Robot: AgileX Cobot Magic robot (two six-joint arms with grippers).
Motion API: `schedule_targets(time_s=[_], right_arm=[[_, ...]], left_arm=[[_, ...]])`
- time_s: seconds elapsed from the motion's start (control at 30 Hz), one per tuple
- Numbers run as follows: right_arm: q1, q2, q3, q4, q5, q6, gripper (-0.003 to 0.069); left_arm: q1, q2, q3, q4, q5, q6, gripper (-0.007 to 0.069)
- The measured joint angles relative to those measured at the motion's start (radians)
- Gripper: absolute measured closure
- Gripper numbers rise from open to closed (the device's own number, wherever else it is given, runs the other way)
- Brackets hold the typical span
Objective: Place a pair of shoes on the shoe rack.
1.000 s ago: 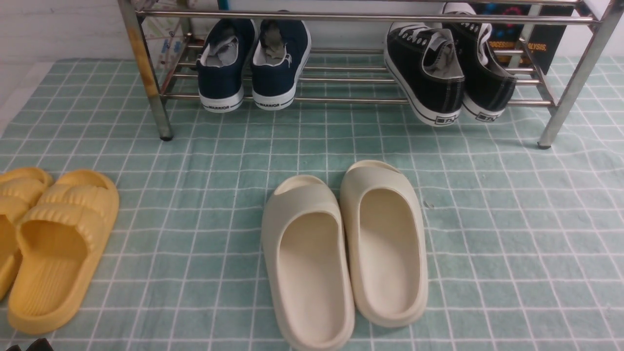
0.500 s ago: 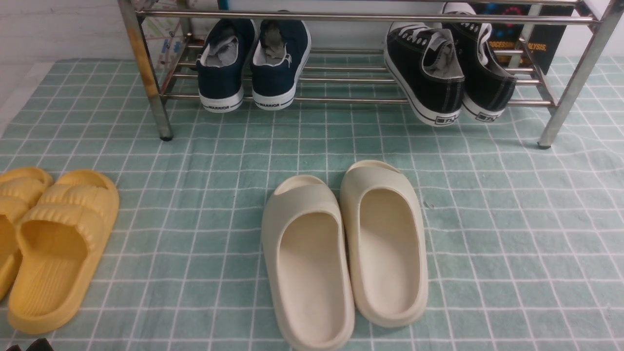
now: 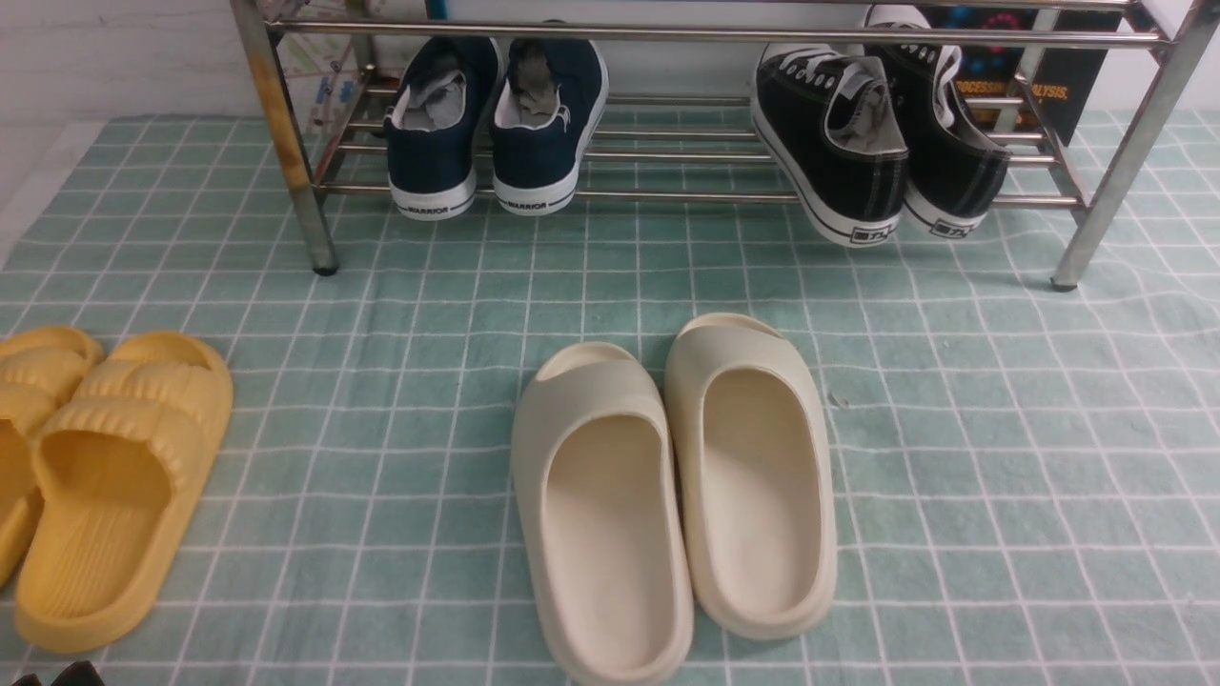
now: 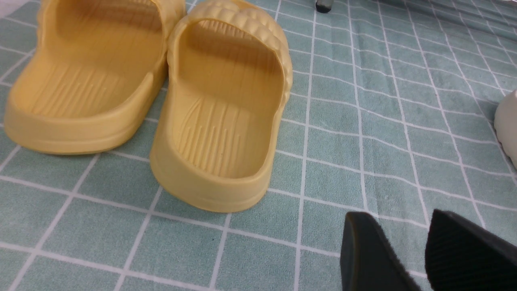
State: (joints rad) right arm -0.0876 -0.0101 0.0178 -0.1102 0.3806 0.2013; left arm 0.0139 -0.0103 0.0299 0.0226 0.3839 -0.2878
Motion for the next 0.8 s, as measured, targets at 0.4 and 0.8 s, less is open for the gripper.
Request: schedule_targets(time_s=[0.4, 0.8], right_arm=[[0.0, 0.0, 0.0, 0.0, 0.0, 0.0, 0.0646], [0.0, 0.0, 0.0, 0.0, 0.0, 0.0, 0.0634]], left_arm=[[0.0, 0.0, 0.0, 0.0, 0.0, 0.0, 0.0386], [0.0, 0.0, 0.0, 0.0, 0.0, 0.0, 0.0386]])
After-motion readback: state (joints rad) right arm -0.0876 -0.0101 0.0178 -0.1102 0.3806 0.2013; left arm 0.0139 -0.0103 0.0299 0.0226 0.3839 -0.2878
